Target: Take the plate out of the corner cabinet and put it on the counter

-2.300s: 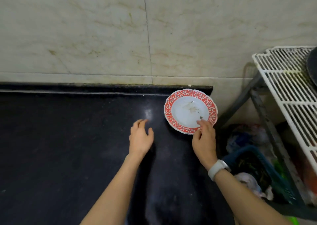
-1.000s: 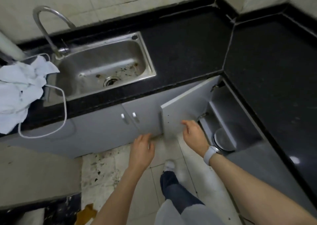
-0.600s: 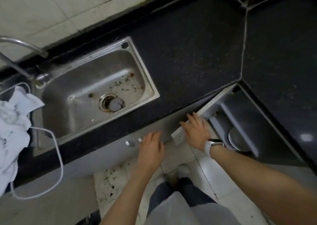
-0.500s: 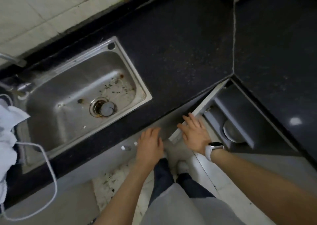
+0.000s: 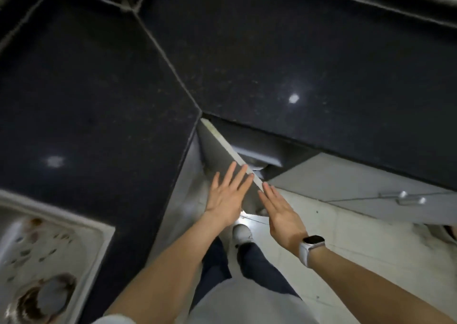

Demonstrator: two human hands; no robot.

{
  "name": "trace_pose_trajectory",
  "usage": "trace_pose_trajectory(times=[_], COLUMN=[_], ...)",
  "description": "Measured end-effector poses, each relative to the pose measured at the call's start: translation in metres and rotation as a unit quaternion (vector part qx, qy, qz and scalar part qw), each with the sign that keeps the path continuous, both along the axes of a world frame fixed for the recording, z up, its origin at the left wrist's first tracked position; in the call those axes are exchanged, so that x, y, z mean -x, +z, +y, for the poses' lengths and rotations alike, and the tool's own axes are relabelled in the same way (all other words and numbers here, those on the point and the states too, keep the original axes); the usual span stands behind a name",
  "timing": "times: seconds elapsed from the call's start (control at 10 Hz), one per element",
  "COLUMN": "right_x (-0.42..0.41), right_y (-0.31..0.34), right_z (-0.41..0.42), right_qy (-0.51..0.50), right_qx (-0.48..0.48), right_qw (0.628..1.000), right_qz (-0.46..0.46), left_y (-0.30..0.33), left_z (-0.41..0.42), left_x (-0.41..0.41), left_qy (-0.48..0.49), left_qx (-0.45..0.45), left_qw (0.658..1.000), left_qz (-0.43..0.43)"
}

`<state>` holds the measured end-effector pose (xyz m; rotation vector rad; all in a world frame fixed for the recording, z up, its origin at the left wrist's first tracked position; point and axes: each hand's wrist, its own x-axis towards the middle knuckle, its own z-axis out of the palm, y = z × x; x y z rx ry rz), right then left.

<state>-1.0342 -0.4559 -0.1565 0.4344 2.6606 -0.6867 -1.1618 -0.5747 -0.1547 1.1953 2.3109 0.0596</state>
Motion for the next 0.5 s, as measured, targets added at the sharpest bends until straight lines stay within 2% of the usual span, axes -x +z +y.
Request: trace_pose_trajectory(times=[0.1,0.2,0.4,0.5], right_x=[0.007,0.02,0.035,0.036], right_y=[-0.002,-0.008,-0.007,-0.004], right_z=[0.01,0.028,0.059,0.073], right_qy=[-0.043,-0.076,-0.09,-0.101], right_qx=[-0.051,-0.096,-0.08,-0.039], right_qw=[0.997,0.992,0.992,0.994], right_qz=[-0.028,-0.036,-0.025,-0.01], left_y=[-0.01,-0.02,-0.009,-0.004], left_z=[0.025,0.047,0.095,0.11], left_x=[0.006,0.01,0.009,0.012], left_qy=[-0.036,-0.019,0.054,0.068], left_qx=[0.028,0.015,0.019,0.023], left_qw=[0.999,0.999,0.998,0.996], left_qz=[0.009,0.029,0.035,0.049])
